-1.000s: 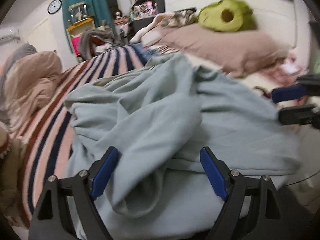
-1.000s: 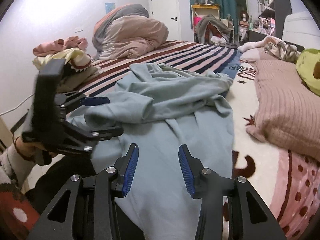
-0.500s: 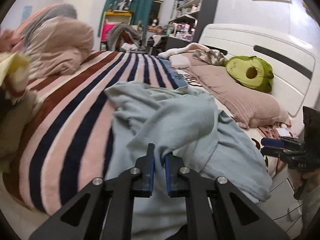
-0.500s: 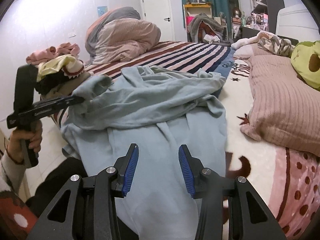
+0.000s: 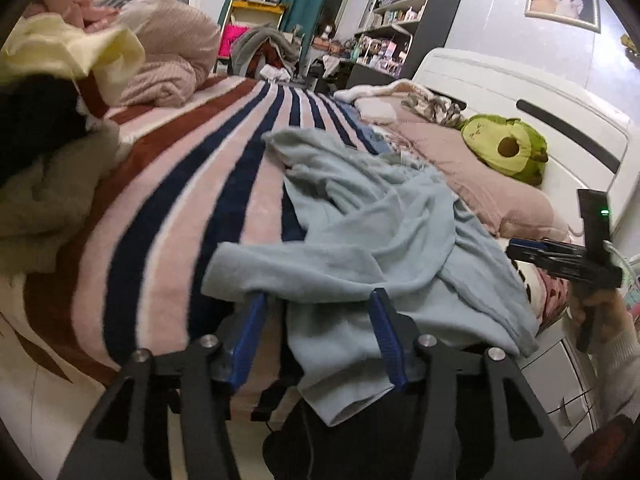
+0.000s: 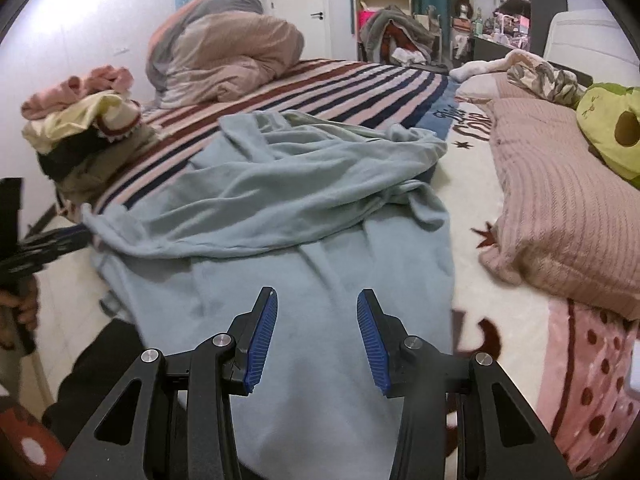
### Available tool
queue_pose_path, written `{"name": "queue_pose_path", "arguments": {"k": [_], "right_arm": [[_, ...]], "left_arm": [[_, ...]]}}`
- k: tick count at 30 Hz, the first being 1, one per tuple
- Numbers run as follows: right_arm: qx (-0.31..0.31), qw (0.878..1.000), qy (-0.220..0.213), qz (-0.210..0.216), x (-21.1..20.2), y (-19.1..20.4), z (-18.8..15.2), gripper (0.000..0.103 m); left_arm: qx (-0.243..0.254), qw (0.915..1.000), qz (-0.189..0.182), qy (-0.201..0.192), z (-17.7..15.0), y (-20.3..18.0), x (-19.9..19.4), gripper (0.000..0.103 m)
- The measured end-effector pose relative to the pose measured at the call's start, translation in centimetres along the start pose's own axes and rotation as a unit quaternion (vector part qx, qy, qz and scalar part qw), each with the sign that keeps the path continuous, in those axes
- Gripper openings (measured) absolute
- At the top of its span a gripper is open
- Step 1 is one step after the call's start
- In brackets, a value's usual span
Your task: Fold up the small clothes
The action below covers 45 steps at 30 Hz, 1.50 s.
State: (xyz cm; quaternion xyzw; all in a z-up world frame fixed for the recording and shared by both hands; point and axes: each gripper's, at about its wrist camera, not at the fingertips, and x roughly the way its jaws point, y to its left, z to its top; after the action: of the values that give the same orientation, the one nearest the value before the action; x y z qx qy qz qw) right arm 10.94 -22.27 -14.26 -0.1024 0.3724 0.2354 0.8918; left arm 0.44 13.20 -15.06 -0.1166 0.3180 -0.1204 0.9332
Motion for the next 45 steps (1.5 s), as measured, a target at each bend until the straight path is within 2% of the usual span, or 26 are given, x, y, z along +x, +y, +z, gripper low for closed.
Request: {"name": "queue_pose_path", "arguments": {"k": [2, 5, 8, 13, 17, 21, 22, 24, 25, 29, 33, 34, 36, 39, 42, 45], "right_arm": [[0.005, 1.0, -0.002, -0.018, 0.4, -0.8, 0.7, 0.037], [0.012, 0.999, -0.007, -0.043, 1.0, -2.3, 2.1, 0.039], [0.001, 0.997, -0.008, -0.076, 2.7, -4.0, 3.8, 0.045], [-0.036, 0.994, 0.019, -0.103, 7.1, -5.9, 5.8, 0.045], [-0.082, 0.991, 0.038, -0.097, 10.4, -5.8, 6.4, 0.046], [-0.121, 0.986, 0.036, -0.113, 12.4, -5.2, 7.4, 0.045], [-0.12, 0.986, 0.029, -0.115, 12.6, -5.2, 7.8, 0.042], [-0.115, 0.987, 0.018, -0.112, 12.7, -5.4, 8.5, 0.009], [-0.11, 0.987, 0.015, -0.116, 12.7, -5.6, 9.0, 0.004], [-0.046, 0.988, -0.005, -0.148, 11.7, -7.8, 9.9, 0.004], [-0.006, 0.986, 0.011, -0.168, 11.2, -10.4, 8.9, 0.004], [0.008, 0.985, 0.017, -0.169, 11.0, -10.9, 8.5, 0.005], [0.019, 0.984, 0.024, -0.175, 10.9, -11.5, 7.9, 0.015], [0.004, 0.979, 0.028, -0.2, 10.6, -10.8, 7.4, 0.022], [-0.026, 0.977, 0.031, -0.211, 9.5, -9.1, 7.0, 0.027], [-0.005, 0.987, 0.023, -0.159, 6.2, -8.5, 5.5, 0.045]], "left_arm": [[0.002, 0.9997, 0.0, -0.023, 1.3, 0.2, -1.0, 0.061], [0.019, 0.9988, -0.002, -0.045, 4.0, -0.2, -1.0, 0.062], [0.047, 0.9973, -0.007, -0.056, 6.6, -1.7, 0.6, 0.062], [0.048, 0.9972, -0.031, -0.049, 8.5, -3.4, 4.4, 0.062], [0.05, 0.9974, -0.035, -0.038, 8.3, -4.0, 6.8, 0.062], [0.042, 0.9981, -0.036, -0.026, 8.3, -4.1, 8.4, 0.062], [0.041, 0.9982, -0.035, -0.025, 8.3, -4.0, 8.6, 0.062], [0.042, 0.9983, -0.032, -0.024, 8.3, -3.8, 8.7, 0.062], [0.043, 0.9983, -0.029, -0.024, 8.2, -3.7, 8.7, 0.062], [0.045, 0.9985, -0.02, -0.023, 7.9, -3.5, 8.6, 0.062], [0.041, 0.999, -0.012, -0.015, 7.2, -2.9, 8.6, 0.062], [0.039, 0.9991, -0.011, -0.013, 7.1, -2.8, 8.6, 0.062], [0.034, 0.9994, -0.007, -0.008, 6.7, -2.4, 8.5, 0.062], [0.025, 0.9997, -0.004, -0.001, 5.9, -1.6, 7.8, 0.062], [0.014, 0.9998, -0.015, 0.006, 5.0, -0.9, 6.2, 0.071], [0.021, 0.9995, -0.015, 0.015, 3.7, -0.8, 4.1, 0.076]]}}
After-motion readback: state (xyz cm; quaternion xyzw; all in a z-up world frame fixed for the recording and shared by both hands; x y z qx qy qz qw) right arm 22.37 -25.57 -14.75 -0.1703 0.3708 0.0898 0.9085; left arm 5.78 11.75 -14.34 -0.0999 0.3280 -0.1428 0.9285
